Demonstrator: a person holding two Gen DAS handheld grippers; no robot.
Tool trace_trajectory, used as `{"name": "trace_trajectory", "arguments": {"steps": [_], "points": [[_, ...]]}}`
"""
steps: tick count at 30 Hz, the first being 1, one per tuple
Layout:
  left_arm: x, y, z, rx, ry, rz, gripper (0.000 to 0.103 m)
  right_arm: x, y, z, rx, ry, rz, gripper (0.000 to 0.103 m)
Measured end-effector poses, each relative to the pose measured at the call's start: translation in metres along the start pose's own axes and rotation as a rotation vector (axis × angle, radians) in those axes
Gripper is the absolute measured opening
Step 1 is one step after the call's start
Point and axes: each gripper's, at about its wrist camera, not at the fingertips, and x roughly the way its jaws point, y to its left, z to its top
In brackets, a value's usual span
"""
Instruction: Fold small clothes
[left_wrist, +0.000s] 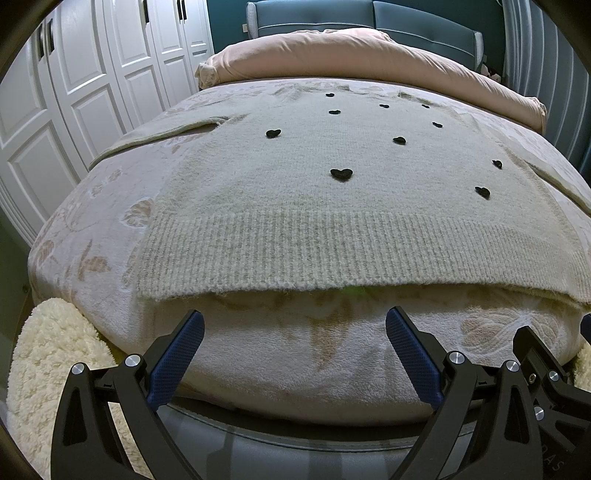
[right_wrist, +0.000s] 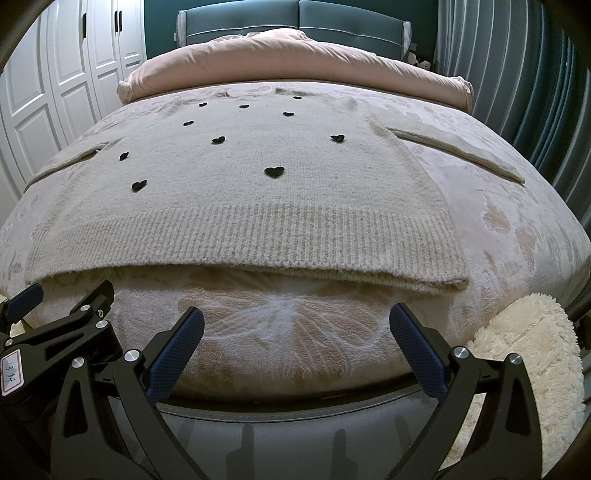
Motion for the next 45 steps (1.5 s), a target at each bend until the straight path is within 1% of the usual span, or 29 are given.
{"name": "trace_trajectory", "arguments": {"steps": [5,8,10,12,14,15,17,18,21,25,28,29,31,34,37,40,41,43,45], "points": [[0.000,0.000,0.000,-0.001,0.002,-0.002,0.096,0.000,0.000,0.000,0.001,0.002,0.004,0.098],[-0.002,0.008,0.005,-0.016,-0.002,-0.027,0.097,0.000,0.000,0.002,0.007,-0.001,0.025,0.098],[-0.006,0.014,0.010,-0.034,-0.014,-0.036,0.097,0.002,-0.007,0.008,0.036,0.002,0.058,0.098],[-0.010,0.024,0.021,-0.048,-0.022,-0.033,0.098,0.003,-0.023,0.018,0.094,0.002,0.078,0.098],[-0.012,0.029,0.030,-0.055,-0.027,-0.033,0.098,0.004,-0.047,0.034,0.159,-0.015,0.074,0.098],[-0.013,0.036,0.039,-0.058,-0.033,-0.021,0.098,0.006,-0.060,0.043,0.188,-0.021,0.063,0.098],[-0.014,0.042,0.052,-0.063,-0.041,-0.007,0.098,0.013,-0.099,0.065,0.264,-0.039,0.037,0.098],[-0.014,0.045,0.060,-0.073,-0.041,-0.003,0.098,0.018,-0.123,0.078,0.310,-0.051,0.011,0.098],[-0.012,0.050,0.081,-0.109,-0.039,-0.013,0.098,0.033,-0.183,0.102,0.421,-0.061,-0.054,0.098],[-0.009,0.053,0.100,-0.150,-0.036,-0.027,0.098,0.065,-0.272,0.132,0.574,-0.061,-0.159,0.098],[-0.001,0.051,0.106,-0.178,-0.013,-0.046,0.098,0.087,-0.322,0.146,0.667,-0.055,-0.214,0.098],[0.004,0.051,0.108,-0.191,-0.002,-0.052,0.098,0.096,-0.336,0.148,0.700,-0.048,-0.222,0.098],[0.013,0.049,0.109,-0.211,0.019,-0.057,0.098,0.110,-0.363,0.151,0.768,-0.042,-0.208,0.098],[0.026,0.043,0.112,-0.219,0.047,-0.035,0.098,0.134,-0.402,0.156,0.880,-0.035,-0.197,0.098],[0.035,0.039,0.114,-0.219,0.065,-0.024,0.097,0.157,-0.424,0.159,0.969,-0.027,-0.192,0.098],[0.043,0.037,0.120,-0.219,0.074,-0.017,0.097,0.180,-0.440,0.165,1.031,-0.019,-0.182,0.098],[0.046,0.036,0.121,-0.218,0.076,-0.012,0.097,0.184,-0.444,0.167,1.043,-0.022,-0.187,0.096],[0.051,0.037,0.125,-0.222,0.077,-0.003,0.096,0.191,-0.450,0.173,1.065,-0.039,-0.196,0.082],[0.056,0.039,0.130,-0.226,0.070,0.001,0.095,0.199,-0.454,0.183,1.070,-0.030,-0.171,0.043]]}}
